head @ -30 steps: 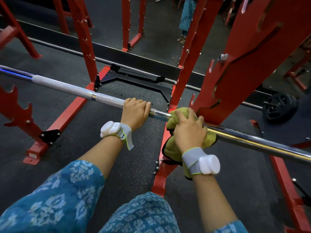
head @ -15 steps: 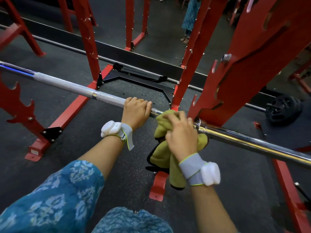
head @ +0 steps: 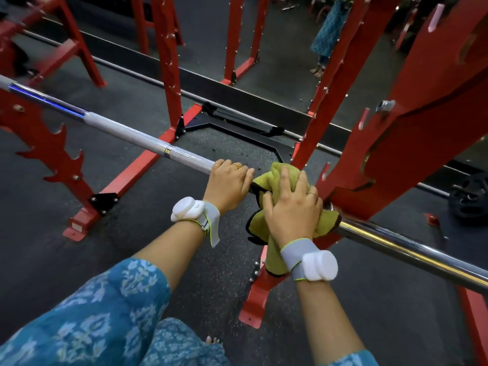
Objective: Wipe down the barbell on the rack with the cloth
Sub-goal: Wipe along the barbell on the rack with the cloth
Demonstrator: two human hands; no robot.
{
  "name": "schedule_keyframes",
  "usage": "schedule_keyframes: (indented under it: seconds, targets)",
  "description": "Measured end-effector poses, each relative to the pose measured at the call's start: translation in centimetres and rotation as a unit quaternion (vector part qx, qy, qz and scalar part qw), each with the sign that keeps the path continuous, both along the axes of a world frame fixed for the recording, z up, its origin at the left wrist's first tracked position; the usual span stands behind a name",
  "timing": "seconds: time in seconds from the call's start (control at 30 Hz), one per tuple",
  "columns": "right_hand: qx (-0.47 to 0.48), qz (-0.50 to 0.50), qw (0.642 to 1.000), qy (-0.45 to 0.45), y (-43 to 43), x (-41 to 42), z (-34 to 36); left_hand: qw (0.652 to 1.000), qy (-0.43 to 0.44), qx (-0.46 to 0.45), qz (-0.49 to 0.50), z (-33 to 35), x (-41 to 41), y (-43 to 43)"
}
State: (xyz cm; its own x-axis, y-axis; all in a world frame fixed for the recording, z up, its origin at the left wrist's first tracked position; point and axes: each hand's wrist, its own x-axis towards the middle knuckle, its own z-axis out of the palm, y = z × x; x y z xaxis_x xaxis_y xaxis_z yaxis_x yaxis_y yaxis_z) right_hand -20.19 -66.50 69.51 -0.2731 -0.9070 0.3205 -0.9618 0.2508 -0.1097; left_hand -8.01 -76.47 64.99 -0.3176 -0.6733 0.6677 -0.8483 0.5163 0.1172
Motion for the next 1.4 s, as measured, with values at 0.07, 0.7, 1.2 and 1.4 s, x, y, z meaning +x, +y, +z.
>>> schedule_keyframes:
  seconds: [0.07, 0.7, 1.2, 1.4]
  targets:
    - [-0.024, 0.024, 0.999, 0.009, -0.3, -0.5, 0.0, 1.0, 0.004, -0.004, -0.003, -0.1, 0.0, 0.0]
    - [-0.091, 0.097, 0.99, 0.039, -6.4, 5.7, -0.5, 0.993, 0.024, -0.002, 0.117, 1.2, 10.7, -5.6]
    - [-0.143, 0.25, 0.954, 0.078, -6.0, 7.7, -1.6, 0.992, -0.004, 0.044, 0.114, 0.8, 11.9, -7.3]
    - [-0.112, 0.082, 0.99, -0.002, -6.3, 8.9, 0.3, 0.992, -0.006, 0.018, 0.124, 0.7, 11.6, -7.3]
